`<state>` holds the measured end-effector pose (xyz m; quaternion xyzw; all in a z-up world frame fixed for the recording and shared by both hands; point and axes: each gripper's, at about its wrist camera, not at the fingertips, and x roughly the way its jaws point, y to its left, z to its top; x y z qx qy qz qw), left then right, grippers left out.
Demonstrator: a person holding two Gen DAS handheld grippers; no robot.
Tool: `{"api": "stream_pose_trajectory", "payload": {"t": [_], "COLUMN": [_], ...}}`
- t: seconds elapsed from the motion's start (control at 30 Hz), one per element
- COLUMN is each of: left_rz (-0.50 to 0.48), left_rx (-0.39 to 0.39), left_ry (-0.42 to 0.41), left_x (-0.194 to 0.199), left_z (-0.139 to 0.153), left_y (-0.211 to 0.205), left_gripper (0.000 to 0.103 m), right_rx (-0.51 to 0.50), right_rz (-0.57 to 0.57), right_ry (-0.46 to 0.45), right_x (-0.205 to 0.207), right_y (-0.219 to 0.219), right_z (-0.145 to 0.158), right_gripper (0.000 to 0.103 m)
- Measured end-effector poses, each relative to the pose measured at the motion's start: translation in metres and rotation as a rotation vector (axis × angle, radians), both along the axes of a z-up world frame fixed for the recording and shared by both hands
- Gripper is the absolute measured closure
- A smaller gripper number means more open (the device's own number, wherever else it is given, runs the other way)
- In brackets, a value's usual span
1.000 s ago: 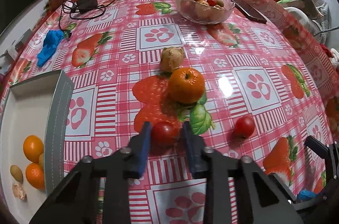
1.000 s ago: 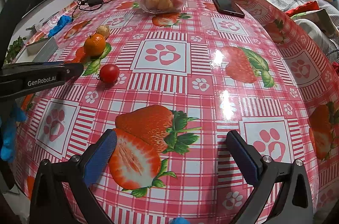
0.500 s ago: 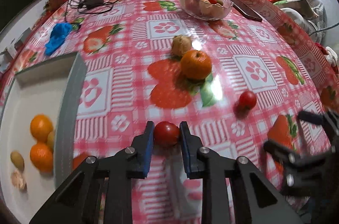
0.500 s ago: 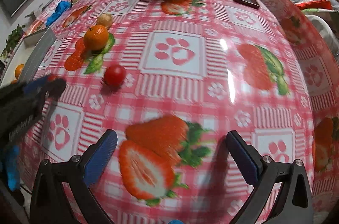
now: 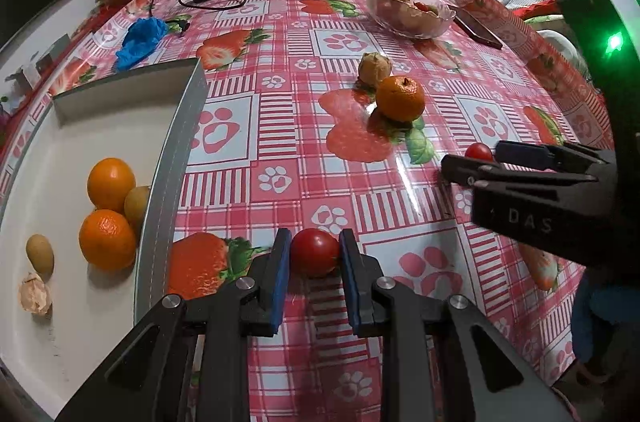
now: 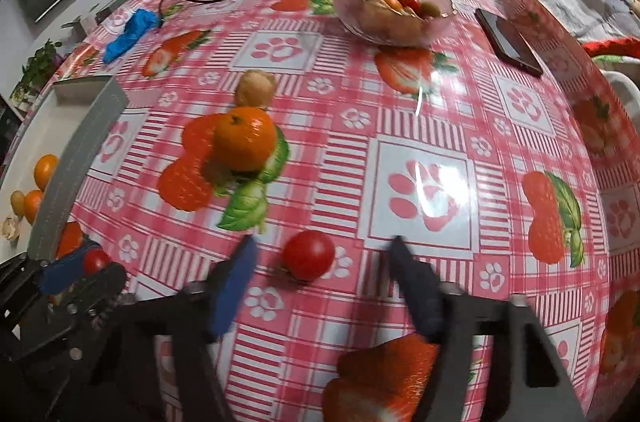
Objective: Organize fruits
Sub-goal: 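Grasp a red tomato with the left tool while the right tool grasps another tomato, then carry both red tomatoes over the white tray with both tools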
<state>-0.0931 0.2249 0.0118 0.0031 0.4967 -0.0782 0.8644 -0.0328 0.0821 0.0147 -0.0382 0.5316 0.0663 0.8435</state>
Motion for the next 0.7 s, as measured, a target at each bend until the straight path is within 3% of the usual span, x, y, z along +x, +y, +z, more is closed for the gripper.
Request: {"api": "stream_pose_trajectory", "payload": {"t": [0.03,0.07,0.3,0.7], "left_rz": [0.001,0.002,0.031,0.033], "left_rx": [-0.003,-0.011,-0.053,-0.091], "left_ry": [0.000,0.003,0.000,-0.077], "left_x": [0.000,0.000,-0.011,-0.042], "left_z": [0.000,0.000,0.009,0.055], "left_y": [0.000,0.001,0.013,0.037], "left_gripper": [0.077,0.077,0.077,0.077], "right_rx": [0.004,0.009,0.229,0.269], "right_rz": [0.003,0.004,-0.051,-0.035], "right_ry": [-0.003,-0.005,0.022,-0.015], "right_x": [0.001,0.000,-0.018,-0.049], "right_y": [0.001,0.000,-0.038,-0.039], "right_z": [0.001,0.002,0.011,0.045], "right_gripper": [0.069,0.078,0.079,0.079]}}
